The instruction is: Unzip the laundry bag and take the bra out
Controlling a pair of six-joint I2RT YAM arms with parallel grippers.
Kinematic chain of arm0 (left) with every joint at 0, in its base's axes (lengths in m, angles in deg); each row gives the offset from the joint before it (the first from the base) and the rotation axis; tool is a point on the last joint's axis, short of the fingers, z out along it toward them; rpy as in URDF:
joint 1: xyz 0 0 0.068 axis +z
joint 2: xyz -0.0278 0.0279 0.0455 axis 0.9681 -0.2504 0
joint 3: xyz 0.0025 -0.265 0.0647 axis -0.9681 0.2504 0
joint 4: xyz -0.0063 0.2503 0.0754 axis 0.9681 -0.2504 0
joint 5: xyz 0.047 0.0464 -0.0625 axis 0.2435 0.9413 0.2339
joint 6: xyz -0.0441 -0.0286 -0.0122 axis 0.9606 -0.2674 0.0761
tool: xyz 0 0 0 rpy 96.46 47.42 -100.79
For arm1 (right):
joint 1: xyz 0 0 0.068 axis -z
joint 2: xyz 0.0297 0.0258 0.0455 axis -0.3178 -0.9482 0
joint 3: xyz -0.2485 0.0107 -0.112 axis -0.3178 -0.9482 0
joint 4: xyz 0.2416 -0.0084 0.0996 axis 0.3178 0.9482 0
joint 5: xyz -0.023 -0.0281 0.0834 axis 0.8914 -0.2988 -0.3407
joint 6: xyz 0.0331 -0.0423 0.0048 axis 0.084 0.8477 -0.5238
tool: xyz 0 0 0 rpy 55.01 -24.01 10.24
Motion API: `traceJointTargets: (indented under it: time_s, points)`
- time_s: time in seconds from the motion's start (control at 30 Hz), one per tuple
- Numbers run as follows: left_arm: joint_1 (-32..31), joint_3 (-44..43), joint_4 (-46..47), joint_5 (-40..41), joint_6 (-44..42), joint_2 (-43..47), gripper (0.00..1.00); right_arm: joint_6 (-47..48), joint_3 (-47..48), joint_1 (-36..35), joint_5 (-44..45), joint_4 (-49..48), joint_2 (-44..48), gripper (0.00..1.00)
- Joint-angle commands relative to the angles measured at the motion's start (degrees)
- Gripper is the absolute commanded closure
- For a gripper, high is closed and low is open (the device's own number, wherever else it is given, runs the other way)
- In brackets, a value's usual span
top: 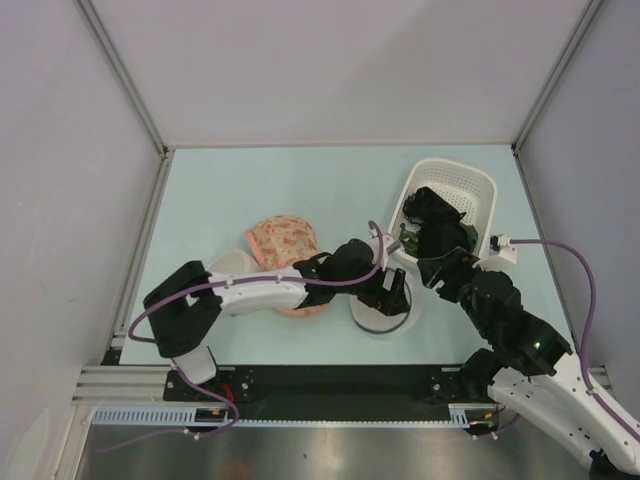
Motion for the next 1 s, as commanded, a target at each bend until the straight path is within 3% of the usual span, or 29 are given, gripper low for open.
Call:
traceJointTargets:
  time_s: [0.0,0.3,0.4,0.6,0.77,0.97]
  points:
    - [2.0,-1.5,-3.2,5.8,-3.9,10.3,0.05,4.9,4.4,-0.1,4.2,-1.2,-1.2,0.3]
    - [19.1,5.0,-7.5,6.9,-5.0,20.1,0.04,15.2,5.3,6.8,1.9,-7.8,-11.1,0.26]
    - [27.5,6.9,-10.1,8.8,-4.6,25.2,0.04,18.0,4.6,14.4,-3.8,-10.8,-12.6,0.26]
    - [38.0,9.0,-19.0,15.8,-5.6,40.8,0.02,20.4,4.4,33.2,-17.8,-11.1,-10.3,0.26]
    - [40.6,8.3,-26.8,23.9,-8.7,51.7,0.0,20.9,5.6,46.6,-28.3,-8.0,-6.8,0.26]
    - [40.6,6.9,-32.0,27.1,-11.5,58.8,0.0,20.7,5.1,49.9,-32.8,-6.6,-4.4,0.26]
